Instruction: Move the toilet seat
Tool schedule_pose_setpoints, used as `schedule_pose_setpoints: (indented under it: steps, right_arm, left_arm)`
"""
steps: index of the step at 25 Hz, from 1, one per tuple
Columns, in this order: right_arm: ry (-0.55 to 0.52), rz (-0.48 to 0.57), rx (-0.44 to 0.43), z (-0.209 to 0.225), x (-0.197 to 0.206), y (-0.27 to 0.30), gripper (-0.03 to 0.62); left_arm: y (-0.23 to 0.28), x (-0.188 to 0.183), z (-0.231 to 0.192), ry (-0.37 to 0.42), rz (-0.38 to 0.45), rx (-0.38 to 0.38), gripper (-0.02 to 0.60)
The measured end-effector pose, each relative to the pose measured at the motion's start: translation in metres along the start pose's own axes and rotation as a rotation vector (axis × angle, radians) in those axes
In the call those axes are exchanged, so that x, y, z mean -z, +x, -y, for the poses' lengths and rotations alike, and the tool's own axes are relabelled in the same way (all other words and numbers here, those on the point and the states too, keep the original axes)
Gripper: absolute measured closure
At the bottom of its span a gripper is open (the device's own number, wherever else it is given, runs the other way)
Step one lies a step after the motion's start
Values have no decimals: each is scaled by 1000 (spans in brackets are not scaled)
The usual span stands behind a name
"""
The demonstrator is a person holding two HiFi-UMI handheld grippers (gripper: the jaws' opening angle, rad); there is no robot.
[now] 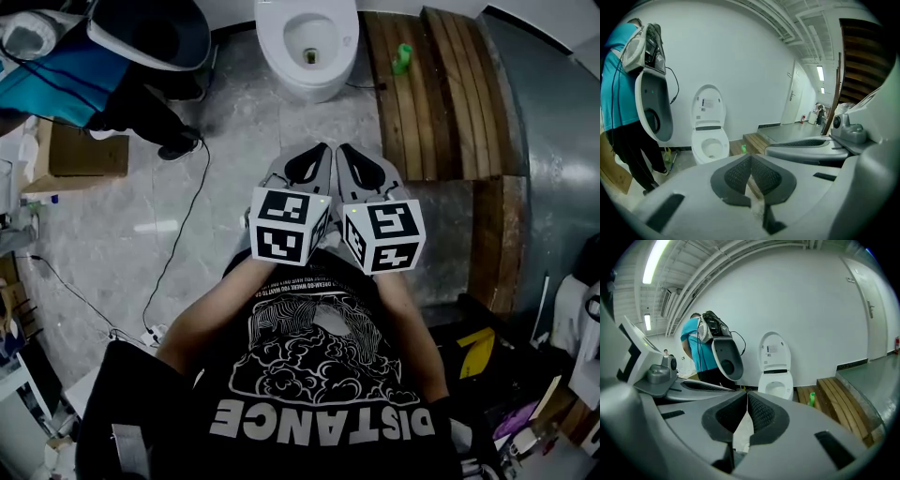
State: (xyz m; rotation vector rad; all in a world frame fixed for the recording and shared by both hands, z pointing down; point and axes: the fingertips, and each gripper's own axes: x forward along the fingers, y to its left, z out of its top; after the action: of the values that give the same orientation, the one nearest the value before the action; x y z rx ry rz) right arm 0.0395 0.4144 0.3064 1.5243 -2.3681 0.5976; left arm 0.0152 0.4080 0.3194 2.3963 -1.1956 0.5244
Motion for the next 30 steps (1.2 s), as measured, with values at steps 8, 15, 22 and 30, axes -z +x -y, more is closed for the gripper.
schedule_pose_setpoints:
  steps: [8,15,22,30]
  right_arm:
    - [30,-39,19,23,3,32,574]
    - [100,-60,9,49,-4,80,574]
    - [170,-117,-1,69,-1,135,574]
    - [275,-159,-4,90,1,194,574]
  left_arm:
    - [38,-3,-19,-35,-26,8,569]
    - [86,-13,-44,-91,-48,37,569]
    - [123,-11,-80,-185,-99,45,569]
    - [165,-7,-124,-254,-156,48,569]
